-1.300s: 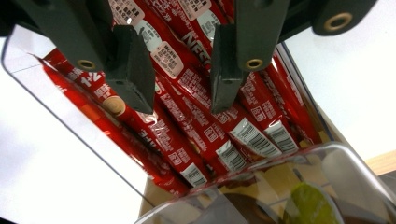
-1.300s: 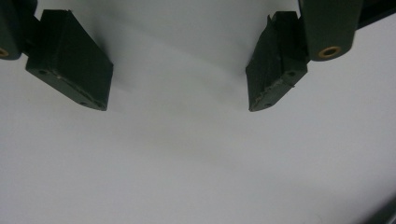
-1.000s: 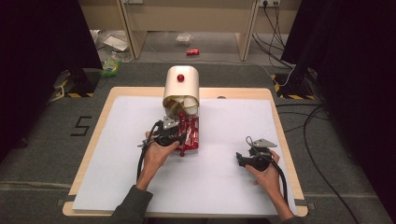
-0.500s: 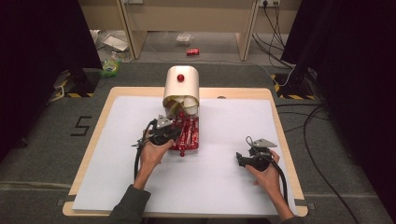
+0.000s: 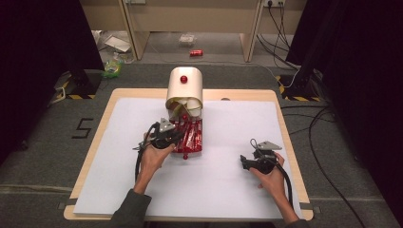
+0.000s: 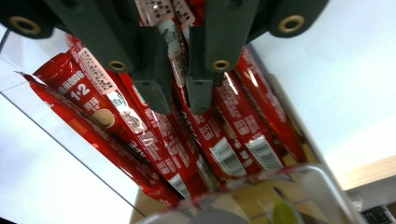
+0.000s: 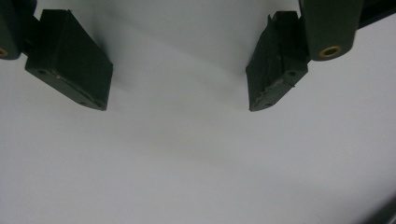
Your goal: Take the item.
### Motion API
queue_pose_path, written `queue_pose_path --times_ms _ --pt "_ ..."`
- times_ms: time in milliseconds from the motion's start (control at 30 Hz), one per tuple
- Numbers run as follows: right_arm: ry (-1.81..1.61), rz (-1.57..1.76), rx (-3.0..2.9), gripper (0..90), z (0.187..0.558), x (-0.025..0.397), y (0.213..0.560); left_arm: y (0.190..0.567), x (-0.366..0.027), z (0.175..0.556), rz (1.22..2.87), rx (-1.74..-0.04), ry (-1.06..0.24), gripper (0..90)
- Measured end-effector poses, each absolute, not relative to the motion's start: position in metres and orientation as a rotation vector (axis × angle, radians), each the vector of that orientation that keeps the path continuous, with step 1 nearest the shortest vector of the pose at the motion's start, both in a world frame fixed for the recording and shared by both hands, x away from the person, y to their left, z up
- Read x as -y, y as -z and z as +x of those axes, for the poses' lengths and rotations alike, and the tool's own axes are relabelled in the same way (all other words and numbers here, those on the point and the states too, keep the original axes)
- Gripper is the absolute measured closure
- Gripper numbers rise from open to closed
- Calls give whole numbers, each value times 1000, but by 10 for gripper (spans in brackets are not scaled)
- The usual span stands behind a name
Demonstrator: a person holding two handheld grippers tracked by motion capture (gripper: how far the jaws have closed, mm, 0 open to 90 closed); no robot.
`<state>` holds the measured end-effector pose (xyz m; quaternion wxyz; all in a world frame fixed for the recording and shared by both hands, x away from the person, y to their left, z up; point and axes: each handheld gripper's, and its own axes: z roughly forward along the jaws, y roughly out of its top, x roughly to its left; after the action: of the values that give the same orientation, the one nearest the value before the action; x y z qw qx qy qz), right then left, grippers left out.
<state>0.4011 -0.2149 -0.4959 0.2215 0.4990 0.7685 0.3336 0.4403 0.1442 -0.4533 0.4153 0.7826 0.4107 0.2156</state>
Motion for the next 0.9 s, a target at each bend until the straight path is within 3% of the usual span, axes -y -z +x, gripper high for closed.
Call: queue_pose_path --times_ms 167,900 --pt "-921 1371 -2126 230 401 215 496 453 -143 439 1972 -1009 -589 853" --pt "-921 1373 -2125 229 401 215 496 433 -164 411 1967 -969 -572 864"
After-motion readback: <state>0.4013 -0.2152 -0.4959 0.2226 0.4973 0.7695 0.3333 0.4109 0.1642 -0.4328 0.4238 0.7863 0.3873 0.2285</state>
